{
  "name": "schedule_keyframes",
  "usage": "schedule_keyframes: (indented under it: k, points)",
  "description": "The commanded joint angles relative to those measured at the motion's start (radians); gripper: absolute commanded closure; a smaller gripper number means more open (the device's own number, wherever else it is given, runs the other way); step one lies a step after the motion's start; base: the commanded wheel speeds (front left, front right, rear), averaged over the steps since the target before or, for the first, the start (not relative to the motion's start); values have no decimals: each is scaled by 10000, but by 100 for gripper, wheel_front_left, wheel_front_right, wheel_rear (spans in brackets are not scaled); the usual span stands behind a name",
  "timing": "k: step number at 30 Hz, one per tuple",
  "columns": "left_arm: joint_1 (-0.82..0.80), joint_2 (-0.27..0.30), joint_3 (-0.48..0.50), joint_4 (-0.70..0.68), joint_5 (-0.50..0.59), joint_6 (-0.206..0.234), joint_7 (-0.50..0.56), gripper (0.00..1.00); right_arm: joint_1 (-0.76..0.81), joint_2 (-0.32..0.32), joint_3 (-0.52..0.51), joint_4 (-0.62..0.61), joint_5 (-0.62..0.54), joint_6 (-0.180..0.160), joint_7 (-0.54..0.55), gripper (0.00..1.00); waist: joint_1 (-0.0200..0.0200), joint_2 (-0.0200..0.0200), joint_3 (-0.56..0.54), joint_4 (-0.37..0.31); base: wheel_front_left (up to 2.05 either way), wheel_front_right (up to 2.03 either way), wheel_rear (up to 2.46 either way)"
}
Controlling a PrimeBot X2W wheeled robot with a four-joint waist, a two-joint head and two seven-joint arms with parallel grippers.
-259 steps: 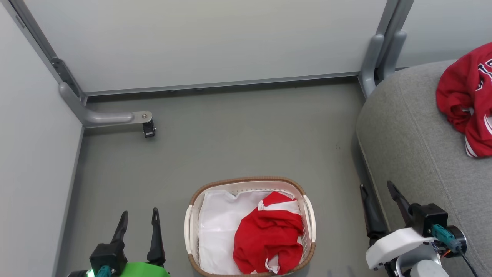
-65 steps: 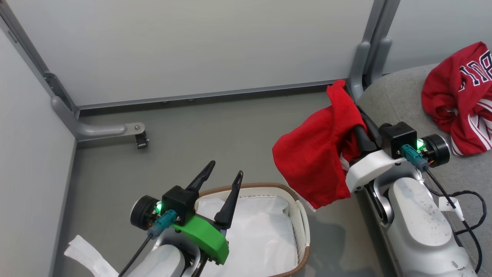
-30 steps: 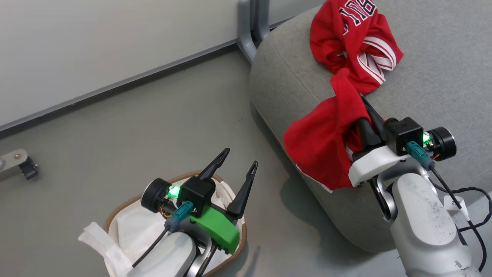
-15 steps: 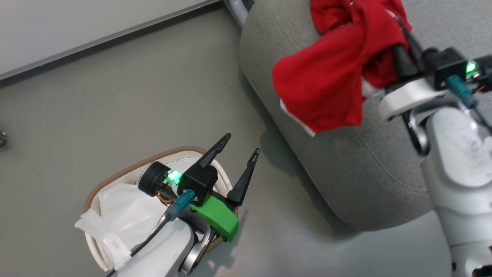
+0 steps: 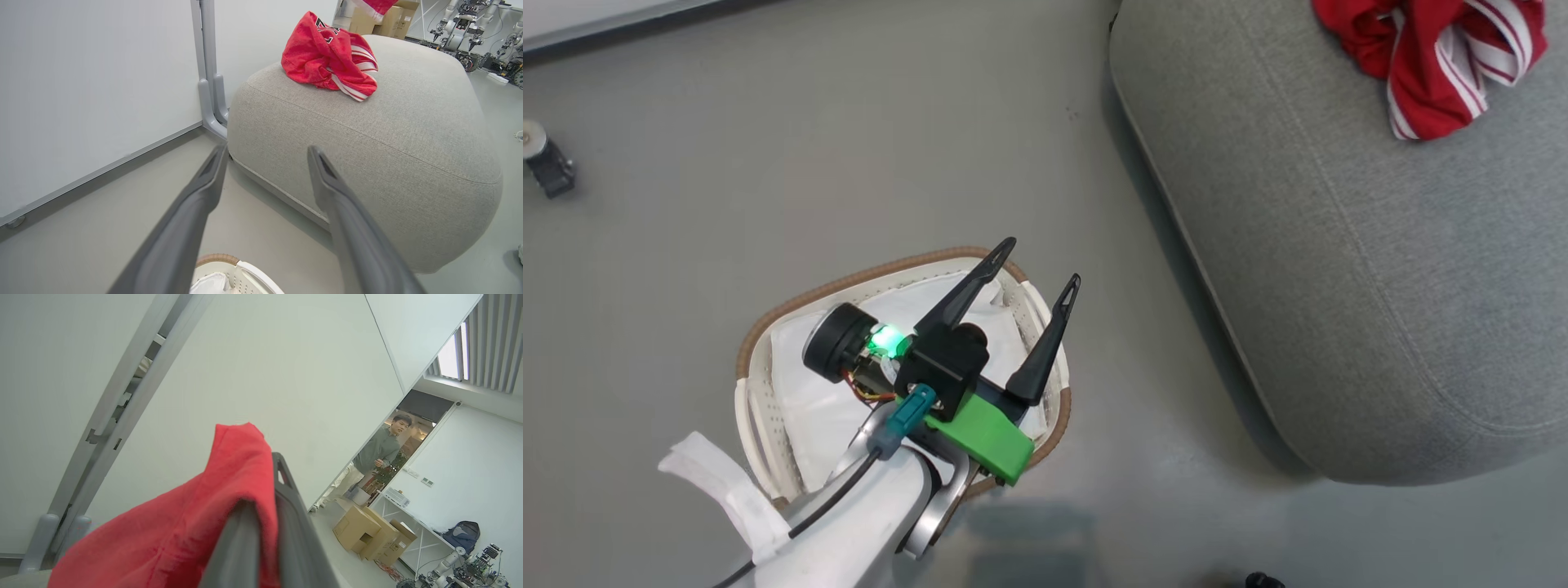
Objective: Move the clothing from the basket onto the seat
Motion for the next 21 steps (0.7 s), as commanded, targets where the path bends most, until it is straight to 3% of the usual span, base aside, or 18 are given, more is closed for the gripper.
schedule_keyframes:
  k: [1,6,21]
  points:
    - [-157,112,26,-124,111,89,46,0,-191,-164,-86,141,-122,-14,136,100,0,-1,677,591,0,0,0]
    - [-184,238,36,-497,173,230,199,0,-98,-718,-680,742,-490,-14,231,100,0,-1,1221,908,0,0,0]
    - [125,921,73,-1282,284,559,679,0,1716,1330,-2520,3668,-1600,-14,-894,100,0,-1,1983,835,0,0,0]
